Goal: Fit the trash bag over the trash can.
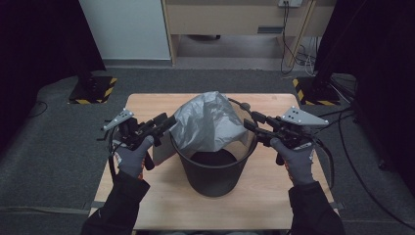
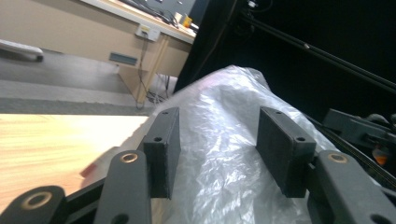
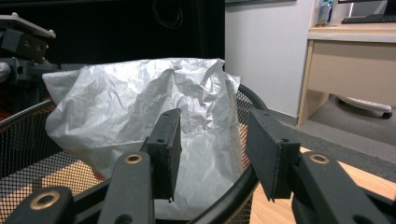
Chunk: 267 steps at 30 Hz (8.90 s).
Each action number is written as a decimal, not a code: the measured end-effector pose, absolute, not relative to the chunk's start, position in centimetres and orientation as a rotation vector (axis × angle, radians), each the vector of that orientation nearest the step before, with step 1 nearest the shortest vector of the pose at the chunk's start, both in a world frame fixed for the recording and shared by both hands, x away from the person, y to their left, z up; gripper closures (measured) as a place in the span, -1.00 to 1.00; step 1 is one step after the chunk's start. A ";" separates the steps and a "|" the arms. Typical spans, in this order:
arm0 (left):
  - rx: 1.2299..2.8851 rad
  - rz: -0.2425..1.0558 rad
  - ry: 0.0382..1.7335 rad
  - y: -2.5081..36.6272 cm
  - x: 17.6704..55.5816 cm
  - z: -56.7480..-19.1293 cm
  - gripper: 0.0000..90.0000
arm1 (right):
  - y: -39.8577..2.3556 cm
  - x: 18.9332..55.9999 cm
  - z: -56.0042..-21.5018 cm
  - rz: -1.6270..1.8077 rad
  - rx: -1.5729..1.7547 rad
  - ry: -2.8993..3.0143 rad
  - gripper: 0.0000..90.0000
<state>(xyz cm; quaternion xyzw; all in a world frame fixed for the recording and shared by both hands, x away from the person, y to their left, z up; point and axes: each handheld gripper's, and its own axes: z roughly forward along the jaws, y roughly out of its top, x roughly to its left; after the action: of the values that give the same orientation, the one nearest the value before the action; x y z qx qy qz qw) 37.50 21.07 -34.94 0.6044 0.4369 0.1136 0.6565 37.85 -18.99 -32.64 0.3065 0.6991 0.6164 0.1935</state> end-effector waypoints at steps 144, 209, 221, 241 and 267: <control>1.382 0.370 0.970 23.7 38.1 -34.8 0.02 | -18.8 37.6 -32.6 1.733 0.860 1.963 0.16; 1.663 0.327 0.370 9.9 29.9 -31.7 0.92 | -14.9 34.9 -29.1 2.008 0.757 1.926 0.10; 1.613 0.278 0.399 10.5 30.1 -31.3 0.62 | -15.6 34.7 -29.3 2.039 0.702 1.945 1.00; 1.404 0.435 0.768 20.0 33.6 -30.9 -0.04 | -20.2 33.4 -30.2 1.954 0.759 1.942 1.00; 1.428 0.383 0.784 18.8 34.0 -31.8 -0.05 | -22.2 32.1 -31.1 1.836 0.800 1.992 1.00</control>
<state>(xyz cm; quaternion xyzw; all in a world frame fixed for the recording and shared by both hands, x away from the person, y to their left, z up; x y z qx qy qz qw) 33.99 18.77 -31.76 0.6337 0.3476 0.1700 0.6698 32.11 -22.22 -31.09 0.2796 0.6964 0.6418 0.1579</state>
